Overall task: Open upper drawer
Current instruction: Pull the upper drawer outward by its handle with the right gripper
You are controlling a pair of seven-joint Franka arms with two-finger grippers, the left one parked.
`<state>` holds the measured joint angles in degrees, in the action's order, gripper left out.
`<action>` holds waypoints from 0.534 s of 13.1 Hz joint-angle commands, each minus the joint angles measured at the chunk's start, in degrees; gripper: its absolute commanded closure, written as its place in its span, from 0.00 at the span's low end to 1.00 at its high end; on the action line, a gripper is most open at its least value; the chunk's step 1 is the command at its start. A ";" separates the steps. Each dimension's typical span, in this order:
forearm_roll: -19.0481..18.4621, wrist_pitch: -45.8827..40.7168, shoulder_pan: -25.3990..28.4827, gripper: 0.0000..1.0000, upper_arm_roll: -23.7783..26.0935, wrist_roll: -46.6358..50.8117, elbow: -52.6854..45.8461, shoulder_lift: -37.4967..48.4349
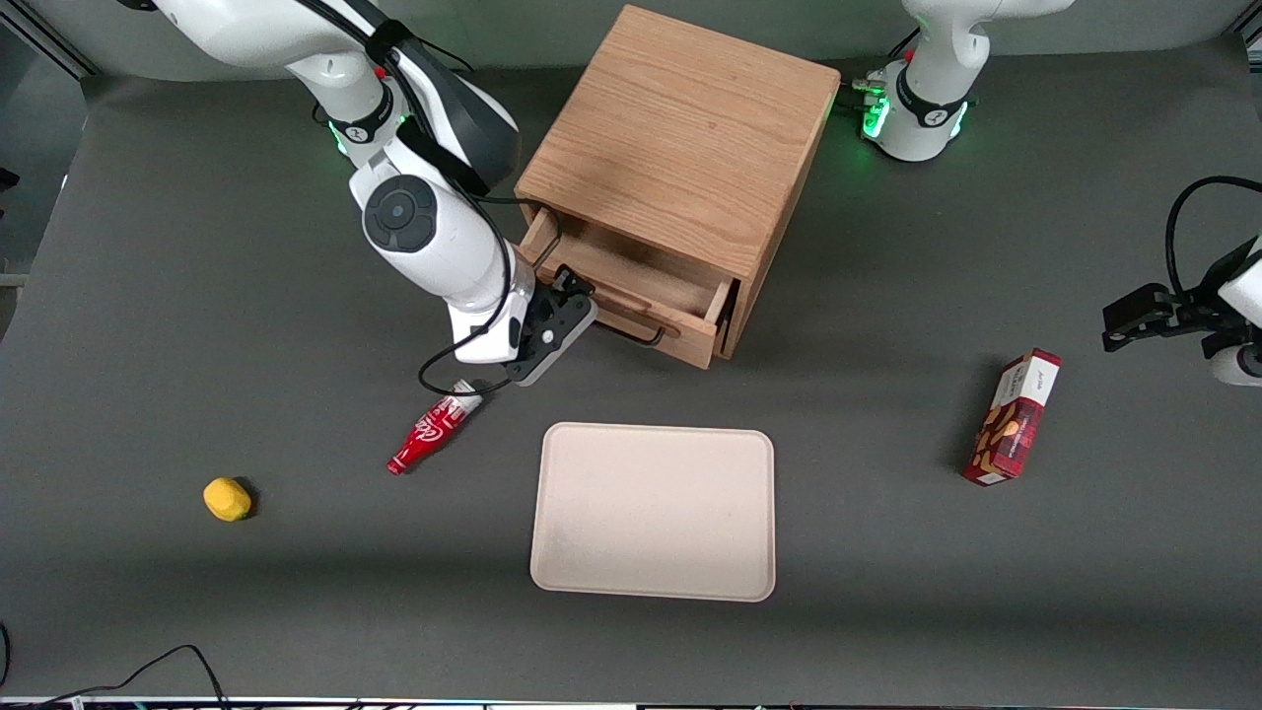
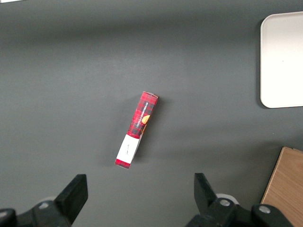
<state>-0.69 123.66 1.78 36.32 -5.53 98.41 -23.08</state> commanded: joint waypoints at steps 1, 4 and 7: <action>-1.07 0.09 0.59 0.00 -0.29 -1.07 -4.00 -2.75; -1.16 2.01 0.77 0.00 -0.29 -1.07 -6.91 -5.39; -3.78 3.60 0.85 0.00 -0.29 -0.98 -9.19 -8.46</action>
<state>-2.34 126.14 1.94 36.13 -5.69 92.80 -27.84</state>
